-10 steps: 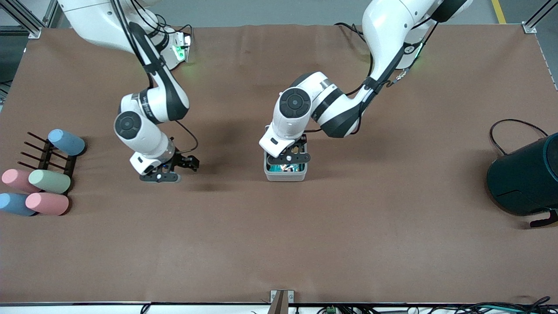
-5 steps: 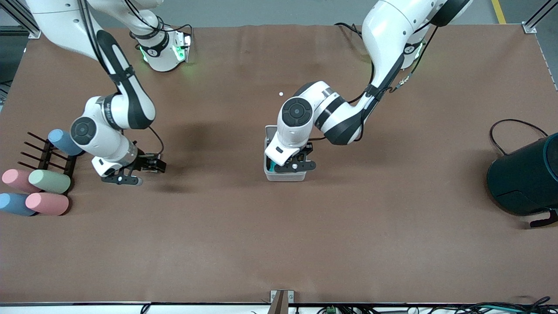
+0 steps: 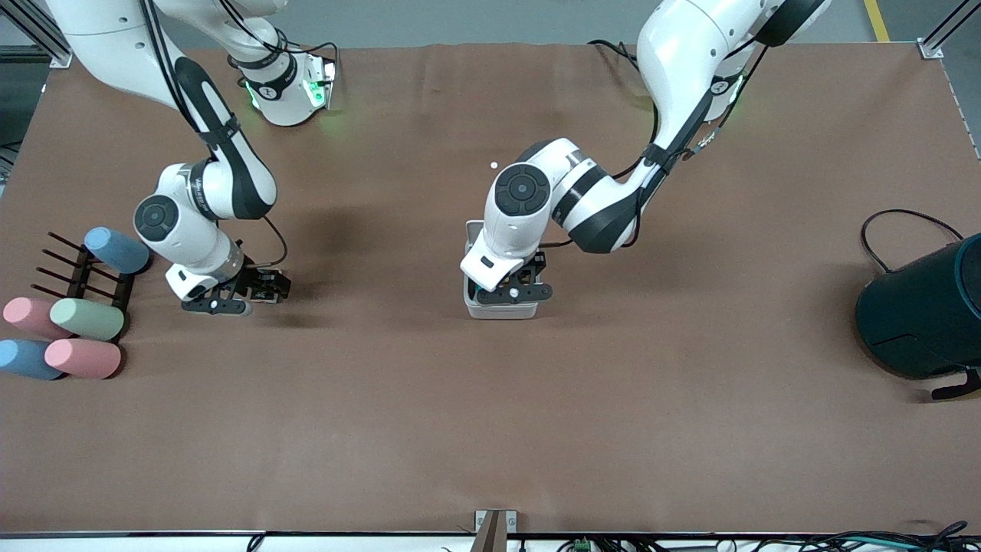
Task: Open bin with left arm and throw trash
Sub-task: 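Open the left gripper to drop the tape roll into the bin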
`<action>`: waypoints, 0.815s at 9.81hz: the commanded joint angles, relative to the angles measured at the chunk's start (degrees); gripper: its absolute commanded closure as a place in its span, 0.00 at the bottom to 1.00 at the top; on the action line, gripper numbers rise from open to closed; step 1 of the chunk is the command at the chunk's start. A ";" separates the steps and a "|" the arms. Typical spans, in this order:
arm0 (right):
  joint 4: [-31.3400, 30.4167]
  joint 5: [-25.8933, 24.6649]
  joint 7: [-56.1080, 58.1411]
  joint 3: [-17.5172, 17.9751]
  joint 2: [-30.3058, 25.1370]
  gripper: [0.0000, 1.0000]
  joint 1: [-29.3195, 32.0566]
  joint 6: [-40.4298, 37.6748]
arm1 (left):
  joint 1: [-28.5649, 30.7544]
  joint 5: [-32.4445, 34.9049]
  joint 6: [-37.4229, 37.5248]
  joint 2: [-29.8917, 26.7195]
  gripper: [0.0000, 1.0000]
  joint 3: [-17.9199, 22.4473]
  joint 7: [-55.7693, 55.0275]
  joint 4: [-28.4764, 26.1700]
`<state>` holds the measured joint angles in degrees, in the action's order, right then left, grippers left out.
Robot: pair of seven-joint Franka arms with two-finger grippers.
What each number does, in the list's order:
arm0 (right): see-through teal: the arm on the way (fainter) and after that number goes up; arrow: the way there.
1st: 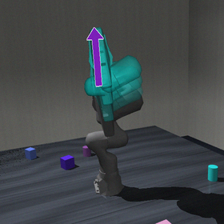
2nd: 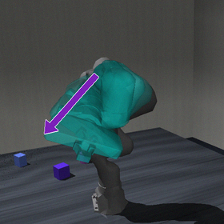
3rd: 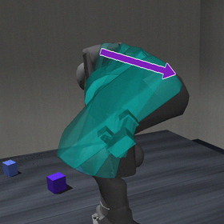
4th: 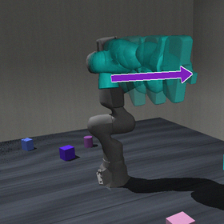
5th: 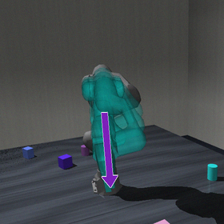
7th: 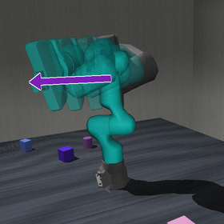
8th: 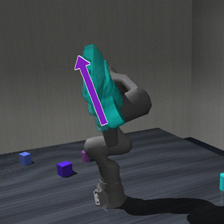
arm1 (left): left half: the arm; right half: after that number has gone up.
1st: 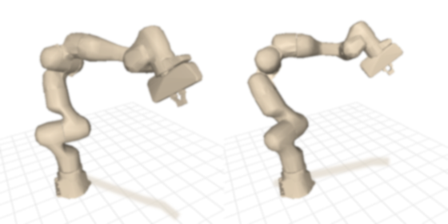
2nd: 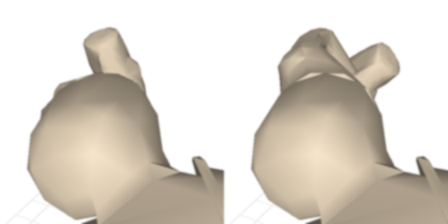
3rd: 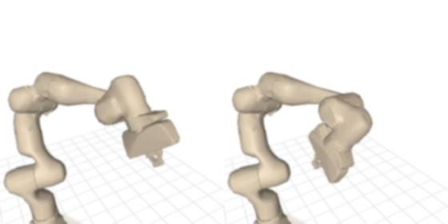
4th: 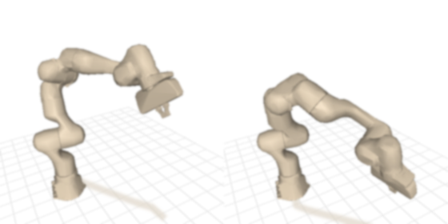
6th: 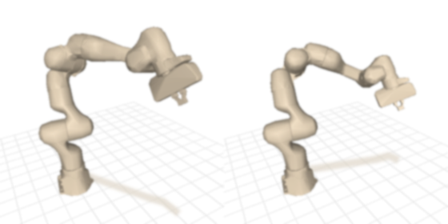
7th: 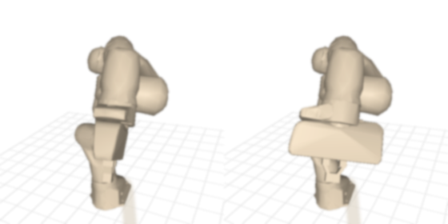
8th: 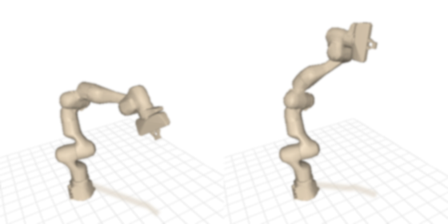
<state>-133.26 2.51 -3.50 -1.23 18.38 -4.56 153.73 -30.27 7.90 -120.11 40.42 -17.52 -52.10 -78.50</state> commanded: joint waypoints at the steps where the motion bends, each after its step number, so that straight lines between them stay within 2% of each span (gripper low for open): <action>1: -2.18 -1.19 3.49 0.52 -1.77 0.00 1.82 1.39 | -0.40 1.07 0.05 0.01 0.00 0.12 -1.25 0.98; 3: -2.26 -3.45 4.03 0.52 -1.07 0.00 1.92 3.05 | 0.47 1.33 1.09 -1.82 0.00 0.12 -0.81 0.98; 4: -2.27 -4.17 4.20 0.52 -0.45 0.00 2.09 3.15 | 2.48 1.68 3.97 -3.84 0.00 0.20 -0.37 0.98; 5: -2.27 -4.61 4.38 0.52 0.51 0.01 2.18 3.76 | 7.03 1.51 8.61 -5.86 0.00 -0.49 1.63 0.98; 7: -2.79 -5.67 5.86 0.52 2.71 0.01 2.36 6.92 | 12.06 0.89 16.45 -12.35 0.00 -0.59 4.72 0.81; 8: -2.79 -5.58 7.01 0.52 2.72 0.06 2.88 6.84 | 14.43 0.80 19.96 -15.95 0.00 -0.50 4.82 0.72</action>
<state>-134.96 -1.75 2.01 -1.35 21.20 -3.36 159.30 -17.79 8.41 -104.41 30.16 -17.65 -47.30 -76.09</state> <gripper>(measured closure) 0.031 0.000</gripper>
